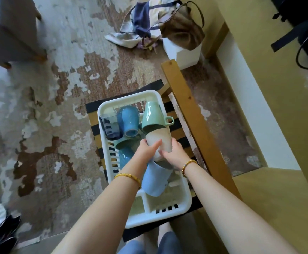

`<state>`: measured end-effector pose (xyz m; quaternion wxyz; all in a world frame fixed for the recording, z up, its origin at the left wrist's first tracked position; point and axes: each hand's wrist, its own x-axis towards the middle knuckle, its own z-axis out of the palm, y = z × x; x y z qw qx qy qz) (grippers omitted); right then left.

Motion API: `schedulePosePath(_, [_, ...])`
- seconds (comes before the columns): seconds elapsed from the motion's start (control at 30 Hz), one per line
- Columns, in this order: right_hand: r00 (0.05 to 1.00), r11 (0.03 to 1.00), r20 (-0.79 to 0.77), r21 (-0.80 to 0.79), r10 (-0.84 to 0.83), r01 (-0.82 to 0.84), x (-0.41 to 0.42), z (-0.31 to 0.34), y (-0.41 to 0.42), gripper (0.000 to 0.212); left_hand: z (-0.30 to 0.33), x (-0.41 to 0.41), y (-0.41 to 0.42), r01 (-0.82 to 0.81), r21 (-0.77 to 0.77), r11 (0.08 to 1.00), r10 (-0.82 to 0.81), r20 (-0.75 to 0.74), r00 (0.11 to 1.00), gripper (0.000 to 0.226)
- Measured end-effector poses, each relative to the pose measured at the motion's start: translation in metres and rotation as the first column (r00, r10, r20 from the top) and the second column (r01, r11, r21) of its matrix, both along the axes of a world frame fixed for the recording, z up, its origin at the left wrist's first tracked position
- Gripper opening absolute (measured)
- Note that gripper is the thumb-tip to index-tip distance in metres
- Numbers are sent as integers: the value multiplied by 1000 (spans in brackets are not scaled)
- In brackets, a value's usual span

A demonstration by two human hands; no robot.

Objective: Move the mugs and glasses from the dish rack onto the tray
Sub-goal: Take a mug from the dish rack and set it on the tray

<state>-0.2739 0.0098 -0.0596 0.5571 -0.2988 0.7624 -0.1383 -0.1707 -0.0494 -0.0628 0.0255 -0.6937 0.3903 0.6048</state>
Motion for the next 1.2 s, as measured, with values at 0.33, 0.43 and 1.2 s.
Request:
schedulePosePath(0.33, [999, 999, -19, -12, 49, -49, 6, 2, 9, 93, -4, -14, 2, -99, 77, 992, 98, 19, 995, 100])
schedulePosePath(0.43, [1000, 999, 24, -34, 8, -7, 8, 8, 11, 91, -3, -9, 4, -132, 78, 988, 133, 3, 991, 98])
schedulePosePath(1.2, [910, 950, 335, -109, -243, 293, 31, 51, 21, 58, 38, 60, 11, -379, 226, 897, 429, -246, 869, 68])
